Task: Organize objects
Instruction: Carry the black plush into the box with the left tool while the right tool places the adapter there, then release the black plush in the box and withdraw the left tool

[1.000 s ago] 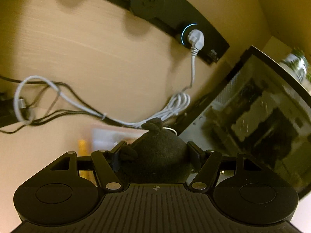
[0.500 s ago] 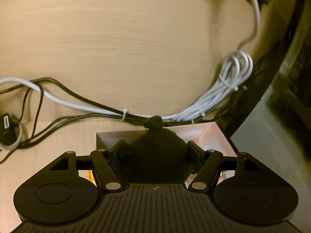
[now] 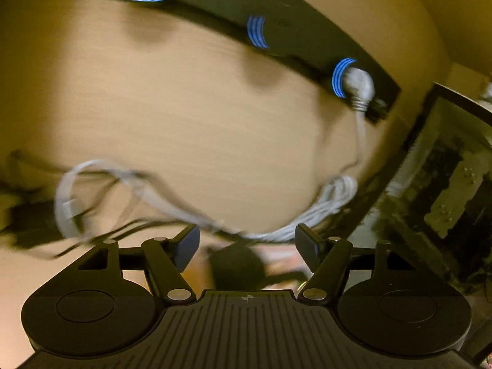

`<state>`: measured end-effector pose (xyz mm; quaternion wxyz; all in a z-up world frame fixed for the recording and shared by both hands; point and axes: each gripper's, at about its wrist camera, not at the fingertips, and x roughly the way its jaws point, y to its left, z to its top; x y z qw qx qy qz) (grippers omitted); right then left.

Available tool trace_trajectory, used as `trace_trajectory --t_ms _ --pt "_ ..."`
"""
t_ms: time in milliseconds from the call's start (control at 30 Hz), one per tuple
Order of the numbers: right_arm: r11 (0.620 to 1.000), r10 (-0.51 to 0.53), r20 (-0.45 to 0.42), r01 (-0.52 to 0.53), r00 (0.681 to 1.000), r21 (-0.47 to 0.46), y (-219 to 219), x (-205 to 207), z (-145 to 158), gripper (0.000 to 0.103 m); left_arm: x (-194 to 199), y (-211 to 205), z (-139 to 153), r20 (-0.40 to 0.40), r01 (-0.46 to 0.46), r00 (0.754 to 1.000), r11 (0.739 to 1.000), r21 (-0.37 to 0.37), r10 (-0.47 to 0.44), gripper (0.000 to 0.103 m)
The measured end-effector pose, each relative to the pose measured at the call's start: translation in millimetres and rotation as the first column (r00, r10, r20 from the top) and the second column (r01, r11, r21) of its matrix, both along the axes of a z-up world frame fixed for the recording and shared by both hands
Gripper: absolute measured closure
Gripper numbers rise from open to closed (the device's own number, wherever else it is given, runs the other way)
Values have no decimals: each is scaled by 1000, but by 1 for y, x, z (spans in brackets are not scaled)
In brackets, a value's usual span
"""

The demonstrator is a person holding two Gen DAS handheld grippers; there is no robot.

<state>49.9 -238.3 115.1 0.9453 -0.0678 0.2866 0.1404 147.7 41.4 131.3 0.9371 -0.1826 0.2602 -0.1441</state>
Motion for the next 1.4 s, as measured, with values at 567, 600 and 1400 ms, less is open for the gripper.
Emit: trace_trajectory --t_ms 567,600,1400 --pt "999 -27 -65 26 998 -23 36 44 2 7 11 36 -79 -244 45 969 998 32 -36 41" --pt "999 -34 -65 32 997 -38 36 34 0 7 24 32 -80 -245 44 969 998 52 -30 41" --pt "983 -177 -167 164 970 -86 17 -37 -30 7 95 -5 -101 -247 147 965 961 234 -88 49"
